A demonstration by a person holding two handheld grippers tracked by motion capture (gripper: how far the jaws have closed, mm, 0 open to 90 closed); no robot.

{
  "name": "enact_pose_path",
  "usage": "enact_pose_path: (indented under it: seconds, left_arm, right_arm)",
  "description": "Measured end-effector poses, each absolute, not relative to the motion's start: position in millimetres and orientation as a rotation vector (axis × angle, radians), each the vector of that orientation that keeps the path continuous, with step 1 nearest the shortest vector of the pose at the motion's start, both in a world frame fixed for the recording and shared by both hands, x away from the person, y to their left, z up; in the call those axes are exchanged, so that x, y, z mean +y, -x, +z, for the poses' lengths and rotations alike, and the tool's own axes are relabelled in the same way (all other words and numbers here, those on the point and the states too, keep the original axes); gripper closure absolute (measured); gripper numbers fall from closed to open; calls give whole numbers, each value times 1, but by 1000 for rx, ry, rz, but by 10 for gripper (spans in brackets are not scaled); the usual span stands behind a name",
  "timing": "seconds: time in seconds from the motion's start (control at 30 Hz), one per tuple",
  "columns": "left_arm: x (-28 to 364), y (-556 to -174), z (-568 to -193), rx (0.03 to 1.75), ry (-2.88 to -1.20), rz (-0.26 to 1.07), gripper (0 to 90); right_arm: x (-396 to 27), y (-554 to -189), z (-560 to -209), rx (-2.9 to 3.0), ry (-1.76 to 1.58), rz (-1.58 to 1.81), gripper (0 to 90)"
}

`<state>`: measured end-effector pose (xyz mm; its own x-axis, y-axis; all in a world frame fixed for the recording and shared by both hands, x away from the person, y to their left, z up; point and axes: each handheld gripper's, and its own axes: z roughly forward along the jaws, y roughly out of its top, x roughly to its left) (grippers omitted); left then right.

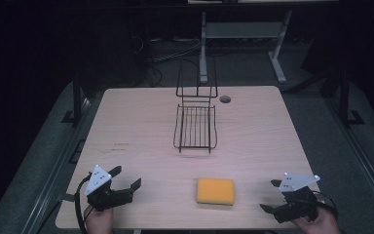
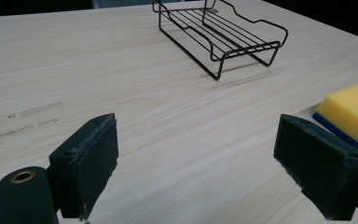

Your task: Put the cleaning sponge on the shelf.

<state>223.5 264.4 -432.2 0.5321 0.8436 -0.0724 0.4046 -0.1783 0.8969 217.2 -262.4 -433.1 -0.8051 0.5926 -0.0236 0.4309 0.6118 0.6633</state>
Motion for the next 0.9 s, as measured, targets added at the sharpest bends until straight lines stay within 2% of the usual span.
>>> enact_pose_path:
  seconds: [0.9]
  left_arm:
    - [269,-220,-431,1025,-1792,577,130]
  right_arm:
    - [-234,-231,-403,2750,-701,854,144]
